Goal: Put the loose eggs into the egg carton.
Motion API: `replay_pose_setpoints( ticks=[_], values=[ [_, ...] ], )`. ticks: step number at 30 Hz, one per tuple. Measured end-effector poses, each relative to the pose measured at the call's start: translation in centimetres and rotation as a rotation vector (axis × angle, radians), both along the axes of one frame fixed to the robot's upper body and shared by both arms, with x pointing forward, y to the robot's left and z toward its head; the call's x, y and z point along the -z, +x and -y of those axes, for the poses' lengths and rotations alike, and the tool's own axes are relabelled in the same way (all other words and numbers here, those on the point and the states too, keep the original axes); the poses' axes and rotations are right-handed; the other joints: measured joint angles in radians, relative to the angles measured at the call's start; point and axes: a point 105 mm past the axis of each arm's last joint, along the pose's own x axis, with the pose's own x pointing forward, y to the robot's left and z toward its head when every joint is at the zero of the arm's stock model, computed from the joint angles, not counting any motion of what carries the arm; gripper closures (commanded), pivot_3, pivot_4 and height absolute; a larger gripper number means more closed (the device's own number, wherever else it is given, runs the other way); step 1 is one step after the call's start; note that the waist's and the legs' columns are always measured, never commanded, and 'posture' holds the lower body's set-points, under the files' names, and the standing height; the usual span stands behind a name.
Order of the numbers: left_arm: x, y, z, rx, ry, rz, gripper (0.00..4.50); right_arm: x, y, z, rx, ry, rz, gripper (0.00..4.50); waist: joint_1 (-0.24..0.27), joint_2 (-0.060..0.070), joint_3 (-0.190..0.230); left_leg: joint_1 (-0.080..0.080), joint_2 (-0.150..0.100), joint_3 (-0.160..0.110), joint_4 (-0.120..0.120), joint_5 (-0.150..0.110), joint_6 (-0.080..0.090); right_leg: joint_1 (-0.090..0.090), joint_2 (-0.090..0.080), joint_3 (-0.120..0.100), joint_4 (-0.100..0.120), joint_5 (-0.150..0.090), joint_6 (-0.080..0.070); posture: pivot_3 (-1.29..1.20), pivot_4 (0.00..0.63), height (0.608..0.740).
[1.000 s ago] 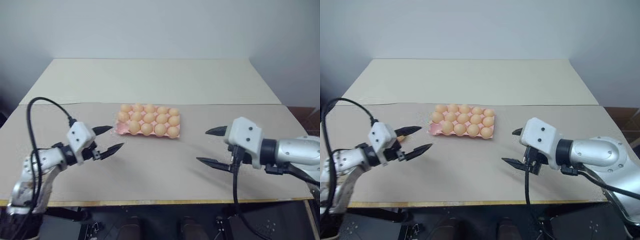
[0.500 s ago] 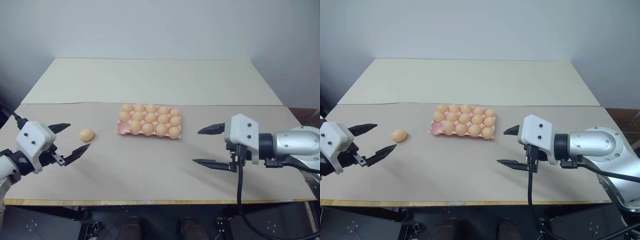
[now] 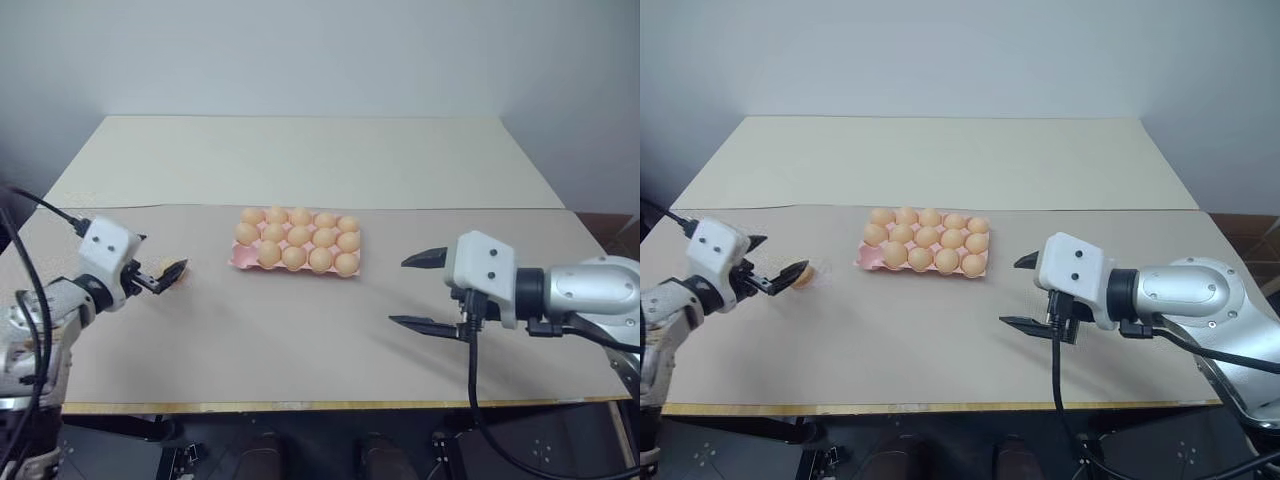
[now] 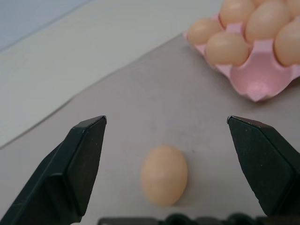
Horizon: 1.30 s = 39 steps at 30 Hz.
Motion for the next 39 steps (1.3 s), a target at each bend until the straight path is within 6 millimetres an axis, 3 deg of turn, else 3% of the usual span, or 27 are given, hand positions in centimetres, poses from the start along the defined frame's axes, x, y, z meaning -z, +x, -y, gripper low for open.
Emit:
replay_pose_setpoints(
  ticks=[7, 14, 18, 23, 27, 32, 39],
  values=[
    [1.2, 1.5, -0.2, -0.018, -0.017, -0.024, 0.01, 0.0, -0.5, 0.2, 0.026, -0.009, 0.001, 0.0, 0.003, 0.0, 0.0, 0.0, 0.0, 0.0, 0.0, 0.0, 0.0, 0.001, 0.0, 0.0, 0.0, 0.0, 0.0, 0.0, 0.15, 0.74],
    [4.3, 2.4, -0.6, -0.054, 0.002, -0.129, 0.01, 0.1, -0.7, 0.5, 0.052, -0.01, -0.002, 0.0, 0.004, 0.0, 0.0, 0.0, 0.0, 0.0, 0.001, 0.0, 0.0, 0.0, 0.0, 0.0, 0.0, 0.0, 0.0, 0.0, 0.15, 0.74],
    [4.9, 2.5, -0.5, -0.048, -0.003, -0.146, 0.92, 0.1, -0.7, 0.7, 0.071, -0.013, 0.005, 0.0, 0.004, 0.0, 0.0, 0.0, 0.0, 0.0, 0.001, 0.0, 0.0, 0.0, 0.0, 0.0, 0.0, 0.0, 0.0, 0.0, 0.15, 0.74],
    [5.2, 2.5, 0.0, -0.015, 0.007, -0.165, 2.54, 0.2, -0.8, 0.7, 0.074, -0.018, -0.001, 0.0, 0.004, 0.0, 0.0, 0.0, 0.0, 0.0, 0.001, 0.0, 0.0, 0.001, 0.0, 0.0, 0.0, 0.0, 0.0, 0.0, 0.15, 0.74],
    [5.2, 2.5, -0.1, -0.024, 0.02, -0.162, 2.81, 0.2, -0.7, 0.7, 0.078, -0.018, -0.001, 0.0, 0.004, 0.0, 0.0, 0.0, 0.0, 0.0, 0.001, 0.0, 0.0, 0.001, 0.0, 0.0, 0.001, 0.0, 0.0, 0.0, 0.15, 0.74],
    [4.3, 2.6, 0.8, 0.009, 0.02, -0.078, 2.81, 0.2, -0.6, 0.8, 0.091, -0.015, 0.006, 0.0, 0.004, 0.0, 0.0, -0.001, 0.0, 0.0, 0.001, 0.0, 0.0, 0.0, -0.001, 0.0, 0.0, 0.0, 0.0, 0.0, 0.15, 0.74],
    [-1.0, 3.3, 5.7, 0.208, -0.103, 0.211, 2.81, 0.1, -0.4, 0.9, 0.109, -0.012, 0.019, 0.0, 0.015, 0.0, 0.0, -0.001, -0.001, 0.0, 0.002, 0.0, 0.0, 0.001, -0.001, 0.0, 0.001, 0.0, 0.0, 0.0, 0.15, 0.74]
  ],
)
